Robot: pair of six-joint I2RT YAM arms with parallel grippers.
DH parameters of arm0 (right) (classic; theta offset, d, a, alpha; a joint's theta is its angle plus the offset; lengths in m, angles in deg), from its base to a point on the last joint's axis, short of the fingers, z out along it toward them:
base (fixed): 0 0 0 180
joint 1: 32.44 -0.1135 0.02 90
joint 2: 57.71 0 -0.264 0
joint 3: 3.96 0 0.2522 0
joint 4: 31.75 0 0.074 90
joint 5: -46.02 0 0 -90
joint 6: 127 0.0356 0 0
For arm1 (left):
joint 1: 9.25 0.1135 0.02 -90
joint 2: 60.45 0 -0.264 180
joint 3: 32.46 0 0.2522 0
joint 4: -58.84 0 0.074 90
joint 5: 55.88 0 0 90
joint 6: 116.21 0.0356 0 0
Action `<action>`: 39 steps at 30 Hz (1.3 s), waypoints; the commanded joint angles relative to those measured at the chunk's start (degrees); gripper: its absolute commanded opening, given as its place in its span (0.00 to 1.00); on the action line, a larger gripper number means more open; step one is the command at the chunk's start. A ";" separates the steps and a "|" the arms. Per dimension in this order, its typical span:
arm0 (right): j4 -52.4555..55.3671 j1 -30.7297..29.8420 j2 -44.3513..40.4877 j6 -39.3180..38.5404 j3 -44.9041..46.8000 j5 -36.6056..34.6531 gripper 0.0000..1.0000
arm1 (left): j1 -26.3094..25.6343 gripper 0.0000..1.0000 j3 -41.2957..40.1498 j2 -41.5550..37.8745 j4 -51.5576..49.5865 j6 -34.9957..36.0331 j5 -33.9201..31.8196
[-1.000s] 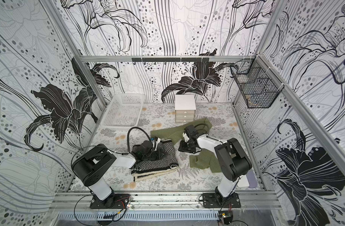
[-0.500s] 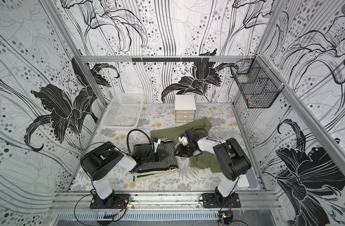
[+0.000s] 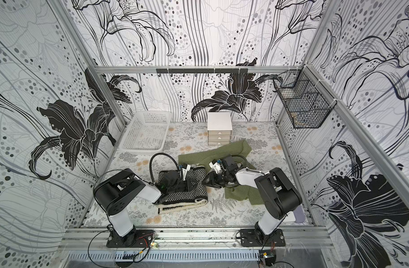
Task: Roll up the scarf and place it into the basket
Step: Roll the scarf at the center of the board.
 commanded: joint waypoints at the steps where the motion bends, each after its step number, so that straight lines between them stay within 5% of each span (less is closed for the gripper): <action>1: -9.54 -0.92 0.48 5.53 0.95 3.21 0.46 | -0.03 0.00 -0.62 -1.30 -1.49 1.88 -0.92; 12: -2.32 -4.43 1.89 2.07 -1.70 -1.56 0.42 | -0.03 0.00 -0.35 -0.81 -1.82 1.91 -0.77; 15: -0.51 -4.46 1.93 1.80 -2.27 -2.27 0.05 | -0.10 0.00 0.15 -0.49 -1.76 1.91 -0.53; 16: -0.18 -4.47 1.77 1.81 -2.24 -2.44 0.00 | -0.09 0.00 0.17 -0.65 -1.77 1.97 -0.51; 18: 2.09 -4.47 1.14 0.82 -2.73 -3.69 0.00 | -0.02 0.00 0.27 -1.25 -2.23 1.98 -0.51; 21: 13.71 -4.61 -2.17 -4.09 -5.60 -11.31 0.00 | -0.04 0.16 1.47 -4.10 -6.43 3.02 -0.36; 26: 40.46 -9.34 -5.78 -11.38 -15.45 -36.93 0.00 | -0.19 0.62 4.15 -10.79 -16.47 5.87 -1.88; 33: 50.29 -14.17 -6.31 -9.36 -20.51 -52.85 0.00 | -0.97 0.64 7.17 -12.72 -21.03 6.36 -1.71; 39: 47.82 -15.48 -5.87 -7.13 -20.27 -52.10 0.00 | -1.95 0.60 9.50 -8.70 -18.67 3.89 -0.95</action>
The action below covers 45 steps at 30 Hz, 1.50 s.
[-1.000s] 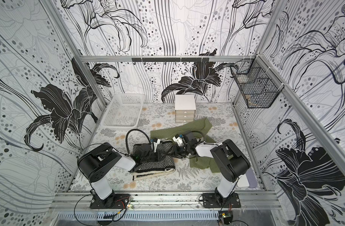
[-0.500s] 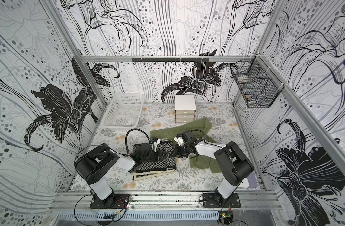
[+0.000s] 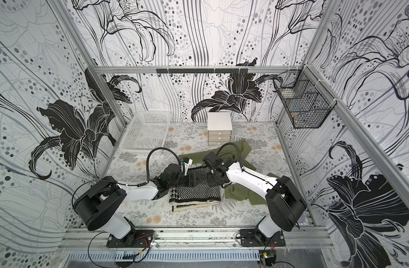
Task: Roll up the scarf and place it into the basket
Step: Roll the scarf at the center of the board.
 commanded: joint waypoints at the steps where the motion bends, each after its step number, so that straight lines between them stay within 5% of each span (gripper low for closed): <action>1: 2.52 -1.15 0.33 1.21 -1.08 -4.38 0.00 | -0.76 0.60 2.40 3.07 2.52 -1.45 0.96; 9: 1.17 -3.07 1.09 2.82 -1.72 -4.10 0.00 | -3.18 0.55 8.66 9.76 0.32 -4.92 -1.30; 10: 1.11 -3.17 1.37 2.89 -1.85 -3.84 0.00 | -3.40 0.47 10.18 10.40 -1.62 -4.88 -1.93; 13: 0.25 -3.50 2.04 3.09 -1.79 -3.07 0.00 | -4.27 0.01 15.04 12.70 -9.63 -4.42 -4.42; 21: -0.07 -3.52 0.81 3.87 -1.48 -3.24 0.00 | -4.72 0.00 16.54 15.87 -14.05 -5.45 -6.75; 26: 2.18 -2.73 -2.09 3.75 -0.76 -4.98 0.40 | -4.60 0.00 14.97 16.57 -14.76 -5.38 -7.85; 35: 11.80 4.59 -6.30 2.36 1.69 -14.14 0.46 | -3.85 0.00 13.61 18.60 -12.73 -5.91 -7.14; 45: -4.00 5.63 -1.71 -0.12 6.25 3.93 0.50 | -3.53 0.00 13.23 18.41 -13.24 -5.98 -7.47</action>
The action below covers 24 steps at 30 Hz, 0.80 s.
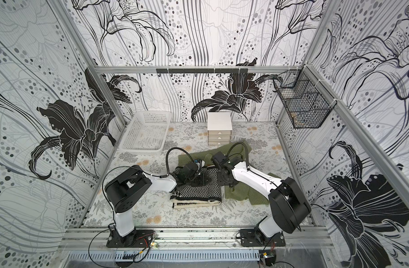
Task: Roll up the scarf and place it into the basket
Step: Roll the scarf at the center of the board.
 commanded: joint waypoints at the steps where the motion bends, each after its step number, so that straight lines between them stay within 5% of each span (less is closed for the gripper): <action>1: -8.28 -0.08 -0.54 -1.23 2.76 9.95 0.50 | 0.99 0.00 -2.26 2.01 -4.37 -0.22 -2.40; 10: -32.32 0.60 -0.58 4.15 12.07 22.85 0.51 | 1.53 0.00 -3.75 1.62 -3.30 -0.89 -2.58; 24: -46.00 1.22 -5.96 18.81 23.84 16.55 0.63 | 2.98 0.00 -6.02 1.16 -2.31 -1.97 -2.16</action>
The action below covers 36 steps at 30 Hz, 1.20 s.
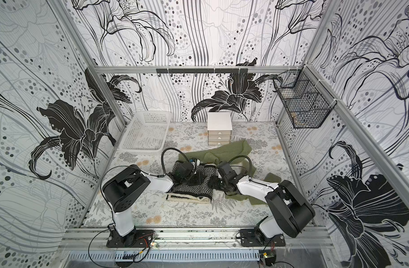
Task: Roll up the scarf and place it into the basket
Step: Roll the scarf at the center of the board.
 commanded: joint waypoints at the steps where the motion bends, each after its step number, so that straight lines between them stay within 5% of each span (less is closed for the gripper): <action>1: -6.00 0.47 -2.42 5.84 2.44 -1.47 0.63 | 0.56 0.00 -2.21 1.99 -6.81 -0.44 -1.74; 13: -26.82 0.67 5.70 11.95 6.67 4.41 0.62 | 0.90 0.00 -2.03 2.49 -6.73 -0.74 -1.41; 15: -30.05 0.52 7.70 12.98 6.75 6.10 0.52 | 0.89 0.00 -2.00 2.39 -6.81 -0.74 -1.33; 19: -31.05 0.43 8.60 13.24 6.85 8.48 0.05 | 1.04 0.00 -1.97 2.19 -6.79 -0.74 -1.42; 20: -30.36 0.43 8.07 12.83 7.06 8.74 0.00 | 1.05 0.00 -1.95 2.15 -6.85 -0.74 -1.35; 25: -14.83 0.44 0.91 7.48 5.16 7.11 0.00 | 3.18 0.00 -2.25 -0.79 -9.32 0.51 -0.74; 28: 2.99 0.36 -3.66 1.58 0.21 3.32 0.00 | 5.21 0.19 -2.71 -5.54 -14.40 3.04 -2.82; 32: 22.08 0.11 -4.06 -3.75 -7.63 -1.11 0.00 | 7.21 0.64 -2.25 -9.65 -18.92 5.89 -3.01; 36: 30.32 -0.95 -1.83 -6.00 -12.29 -4.11 0.00 | 7.12 0.74 -2.48 -11.92 -17.56 6.16 0.17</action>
